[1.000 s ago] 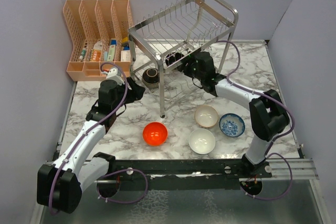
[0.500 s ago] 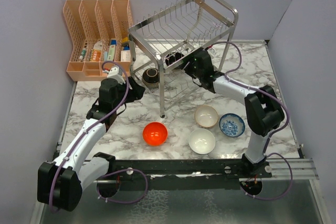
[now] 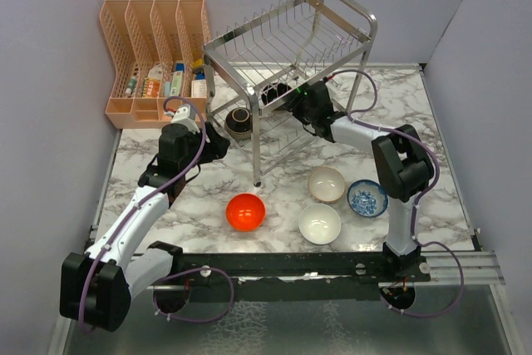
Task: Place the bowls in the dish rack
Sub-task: Adjust the bowl in the dish rack.
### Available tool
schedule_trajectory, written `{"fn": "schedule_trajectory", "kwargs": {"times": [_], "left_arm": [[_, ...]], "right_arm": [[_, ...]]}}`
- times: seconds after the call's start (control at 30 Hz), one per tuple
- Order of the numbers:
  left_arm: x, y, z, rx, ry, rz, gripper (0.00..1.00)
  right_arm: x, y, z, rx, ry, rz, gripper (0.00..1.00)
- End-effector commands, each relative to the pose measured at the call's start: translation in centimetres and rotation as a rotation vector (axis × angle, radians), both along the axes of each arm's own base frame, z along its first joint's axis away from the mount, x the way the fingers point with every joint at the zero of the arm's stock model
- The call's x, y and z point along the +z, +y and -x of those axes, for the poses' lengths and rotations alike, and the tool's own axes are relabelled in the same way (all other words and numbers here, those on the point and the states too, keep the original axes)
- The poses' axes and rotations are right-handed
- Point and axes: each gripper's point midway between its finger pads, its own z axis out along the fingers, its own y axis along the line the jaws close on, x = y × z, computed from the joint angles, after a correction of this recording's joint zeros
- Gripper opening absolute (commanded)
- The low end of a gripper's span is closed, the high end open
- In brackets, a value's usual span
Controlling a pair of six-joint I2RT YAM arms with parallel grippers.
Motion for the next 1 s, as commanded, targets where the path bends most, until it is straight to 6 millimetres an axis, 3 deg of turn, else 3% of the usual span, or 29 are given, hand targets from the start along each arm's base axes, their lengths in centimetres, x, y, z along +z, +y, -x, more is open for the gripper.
{"fn": "schedule_trajectory", "kwargs": {"times": [0.0,0.1,0.2,0.43,0.67,0.87,0.97], "left_arm": [[1.5,0.2,-0.7,0.005,-0.039,-0.007,0.62],[1.5,0.1,-0.7,0.004,-0.04,-0.005,0.62],[1.6,0.1,-0.6,0.002,-0.042,-0.005,0.62],[1.8,0.1,-0.5,0.002,-0.048,-0.003,0.62],[1.7,0.1,-0.6,0.0,-0.045,0.0,0.62],[1.2,0.0,-0.7,-0.002,-0.032,-0.002,0.62],[0.9,0.0,-0.7,-0.002,-0.024,-0.003,0.61]], "right_arm": [[0.5,-0.1,-1.1,-0.017,-0.04,-0.006,0.41],[0.5,-0.2,-0.8,-0.015,-0.045,-0.005,0.17],[0.9,-0.4,-0.8,-0.012,-0.06,0.005,0.02],[3.3,-1.4,-1.4,-0.023,-0.167,0.062,0.01],[8.0,-3.1,-2.3,-0.064,-0.369,0.159,0.01],[10.9,-4.4,-2.5,-0.117,-0.582,0.295,0.01],[12.5,-3.9,-2.5,-0.121,-0.699,0.437,0.01]]}}
